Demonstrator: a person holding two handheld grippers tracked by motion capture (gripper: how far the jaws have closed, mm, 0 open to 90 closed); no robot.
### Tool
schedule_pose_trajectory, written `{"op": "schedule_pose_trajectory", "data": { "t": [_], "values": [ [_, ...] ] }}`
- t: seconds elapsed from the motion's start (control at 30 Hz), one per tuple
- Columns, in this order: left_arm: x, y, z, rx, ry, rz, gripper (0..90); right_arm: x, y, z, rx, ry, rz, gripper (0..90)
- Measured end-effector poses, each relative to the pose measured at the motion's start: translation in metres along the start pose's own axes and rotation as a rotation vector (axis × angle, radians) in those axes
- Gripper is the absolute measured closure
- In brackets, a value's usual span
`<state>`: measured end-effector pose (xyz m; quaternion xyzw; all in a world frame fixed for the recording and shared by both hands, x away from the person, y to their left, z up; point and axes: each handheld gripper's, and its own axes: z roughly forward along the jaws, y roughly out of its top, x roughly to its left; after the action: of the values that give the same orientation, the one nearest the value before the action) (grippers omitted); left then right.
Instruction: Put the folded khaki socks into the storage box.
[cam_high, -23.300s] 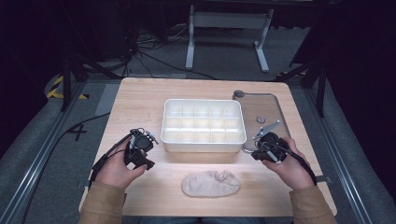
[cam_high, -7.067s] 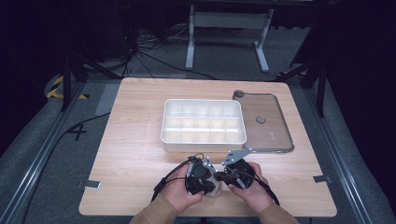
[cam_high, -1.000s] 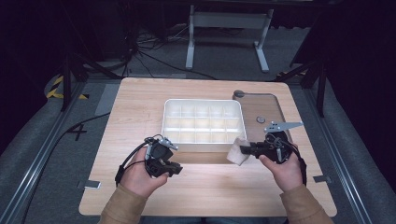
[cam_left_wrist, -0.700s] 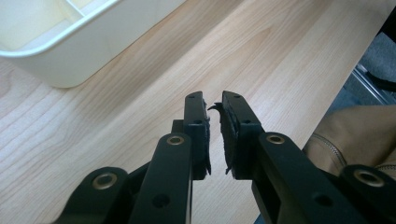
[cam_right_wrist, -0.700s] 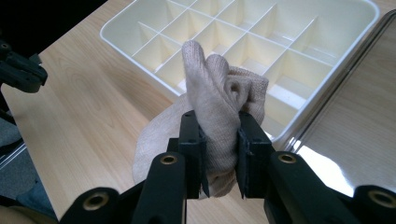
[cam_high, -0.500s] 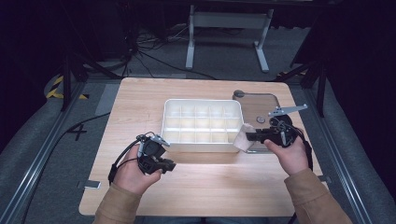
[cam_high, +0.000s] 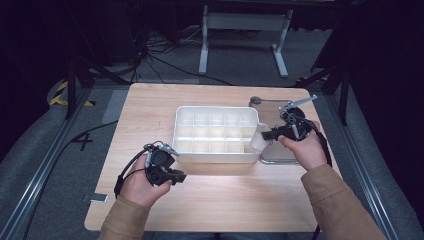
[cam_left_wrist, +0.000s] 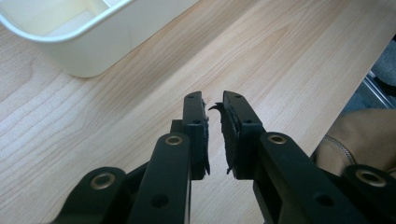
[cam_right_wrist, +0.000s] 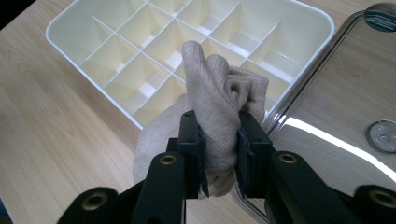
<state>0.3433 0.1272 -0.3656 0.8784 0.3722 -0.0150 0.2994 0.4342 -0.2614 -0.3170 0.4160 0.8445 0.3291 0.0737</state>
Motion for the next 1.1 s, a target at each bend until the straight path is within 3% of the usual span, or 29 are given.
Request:
{"op": "schedule_pose_trajectory", "data": {
  "t": [0.3, 0.33, 0.5, 0.63, 0.8, 1.1],
  "values": [
    [0.002, -0.005, -0.004, -0.006, 0.003, -0.011, 79.4, -0.001, 0.017, 0.01, 0.077, -0.044, -0.026, 74.5],
    [0.002, -0.007, -0.005, -0.01, 0.006, -0.019, 79.4, 0.0, 0.02, 0.012, 0.091, -0.066, -0.041, 74.5],
    [0.003, -0.011, -0.008, -0.012, 0.013, -0.028, 79.2, 0.0, 0.024, 0.017, 0.115, -0.07, -0.058, 74.5],
    [0.006, -0.016, -0.011, -0.026, 0.017, -0.045, 78.8, -0.001, 0.028, 0.024, 0.119, -0.074, -0.105, 74.6],
    [0.008, -0.021, -0.014, -0.025, 0.023, -0.063, 78.6, 0.002, 0.031, 0.034, 0.148, -0.082, -0.131, 74.5],
    [0.008, -0.024, -0.015, -0.027, 0.025, -0.07, 78.4, 0.006, 0.03, 0.05, 0.176, -0.099, -0.178, 74.3]
  ]
}}
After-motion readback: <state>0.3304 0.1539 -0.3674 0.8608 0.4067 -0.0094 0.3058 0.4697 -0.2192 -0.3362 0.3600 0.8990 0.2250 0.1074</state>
